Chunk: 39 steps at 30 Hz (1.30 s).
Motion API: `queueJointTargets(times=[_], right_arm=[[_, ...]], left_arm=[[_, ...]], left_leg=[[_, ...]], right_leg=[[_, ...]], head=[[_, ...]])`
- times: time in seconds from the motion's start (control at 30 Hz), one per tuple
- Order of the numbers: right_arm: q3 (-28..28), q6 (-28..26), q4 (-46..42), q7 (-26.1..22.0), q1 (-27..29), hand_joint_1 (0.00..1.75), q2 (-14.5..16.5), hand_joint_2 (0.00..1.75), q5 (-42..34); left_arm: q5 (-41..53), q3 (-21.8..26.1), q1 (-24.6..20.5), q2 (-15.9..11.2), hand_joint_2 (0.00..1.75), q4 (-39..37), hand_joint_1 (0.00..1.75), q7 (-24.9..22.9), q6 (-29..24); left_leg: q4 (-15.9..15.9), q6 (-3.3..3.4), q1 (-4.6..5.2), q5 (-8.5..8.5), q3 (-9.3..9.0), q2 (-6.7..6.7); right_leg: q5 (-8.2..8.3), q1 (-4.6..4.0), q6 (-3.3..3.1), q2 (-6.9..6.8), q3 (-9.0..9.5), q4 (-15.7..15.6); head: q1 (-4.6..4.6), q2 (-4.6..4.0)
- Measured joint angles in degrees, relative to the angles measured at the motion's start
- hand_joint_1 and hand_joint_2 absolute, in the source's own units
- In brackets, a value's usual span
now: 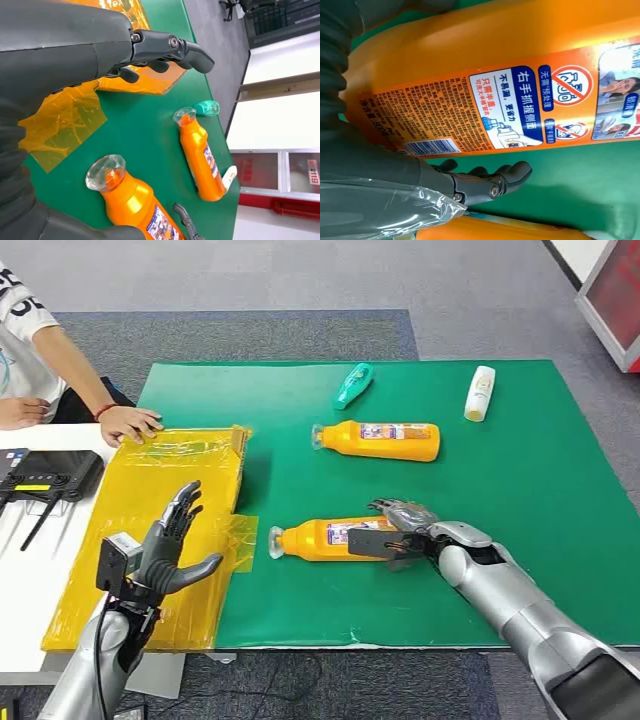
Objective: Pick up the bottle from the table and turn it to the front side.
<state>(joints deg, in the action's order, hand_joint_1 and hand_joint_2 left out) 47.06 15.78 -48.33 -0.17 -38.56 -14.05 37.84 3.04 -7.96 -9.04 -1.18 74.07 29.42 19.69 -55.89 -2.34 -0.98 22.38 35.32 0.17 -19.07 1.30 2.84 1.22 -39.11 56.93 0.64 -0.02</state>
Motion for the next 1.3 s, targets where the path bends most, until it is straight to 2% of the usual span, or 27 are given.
queueJointTargets(times=[0.2,0.23,0.27,0.3,0.33,0.37,0.4,0.43,1.3], right_arm=[[0.0,0.6,0.0,-0.2,-0.1,0.0,0.0,1.75,0.4],[0.0,0.6,0.0,-0.3,-0.1,0.09,0.0,1.75,0.4],[0.0,0.7,0.0,-0.3,-0.1,0.22,0.0,1.75,0.3],[0.0,0.7,0.0,-0.4,-0.1,0.48,0.0,1.75,0.2],[0.0,0.7,0.0,-0.5,-0.1,0.91,0.0,1.75,0.1],[0.0,0.7,0.0,-0.6,-0.1,1.26,0.0,1.75,-0.1],[0.0,0.7,0.0,-0.8,-0.1,1.56,0.0,1.75,-0.3],[0.0,0.7,0.0,-1.0,-0.1,1.75,0.0,1.75,-0.5],[0.0,0.9,0.0,-1.7,0.1,1.75,0.0,1.75,-2.2]], left_arm=[[-0.3,0.2,0.0,0.0,1.75,0.0,0.0,0.0,0.1],[-0.4,0.2,0.0,0.0,1.75,0.0,0.0,0.0,0.1],[-0.4,0.2,0.0,0.0,1.75,0.0,0.0,0.0,0.1],[-0.5,0.2,0.0,0.0,1.75,0.0,0.0,0.0,0.2],[-0.5,0.3,0.0,0.0,1.75,0.0,0.0,0.0,0.3],[-0.5,0.3,0.0,0.0,1.75,0.0,0.0,0.0,0.4],[-0.6,0.3,0.0,0.0,1.75,0.0,0.0,0.0,0.4],[-0.6,0.3,0.0,0.0,1.75,0.0,0.0,0.0,0.5],[-1.0,0.3,-0.3,0.0,1.75,0.0,0.0,0.0,0.7]], left_leg=[[0.0,0.0,0.0,0.0,0.0,0.0],[0.0,0.0,0.0,0.0,0.0,0.0],[0.0,0.01,0.0,0.0,0.0,0.0],[0.0,0.01,0.0,0.01,0.0,0.0],[0.0,0.01,0.0,0.01,0.0,0.0],[0.0,0.01,0.0,0.01,0.0,0.0],[0.0,0.01,0.0,0.01,-0.01,0.0],[0.0,0.01,0.0,0.01,-0.02,0.0],[0.0,-0.01,0.0,0.0,-0.05,0.01]], right_leg=[[0.0,0.0,0.0,0.0,0.01,0.0],[0.0,0.0,0.0,0.0,0.01,0.0],[0.0,0.0,0.0,0.0,0.01,0.0],[0.0,0.0,0.01,0.0,0.02,0.0],[0.0,0.0,0.01,0.0,0.02,0.0],[0.0,0.0,0.01,0.0,0.02,0.0],[0.0,0.0,0.01,0.0,0.02,0.0],[0.0,0.0,0.0,0.0,0.02,0.0],[0.0,0.0,0.0,0.01,0.02,0.0]], head=[[0.01,0.0],[0.01,0.0],[0.01,0.0],[0.01,0.0],[0.01,0.0],[0.01,0.0],[0.01,0.0],[0.01,0.0],[0.01,0.0]])
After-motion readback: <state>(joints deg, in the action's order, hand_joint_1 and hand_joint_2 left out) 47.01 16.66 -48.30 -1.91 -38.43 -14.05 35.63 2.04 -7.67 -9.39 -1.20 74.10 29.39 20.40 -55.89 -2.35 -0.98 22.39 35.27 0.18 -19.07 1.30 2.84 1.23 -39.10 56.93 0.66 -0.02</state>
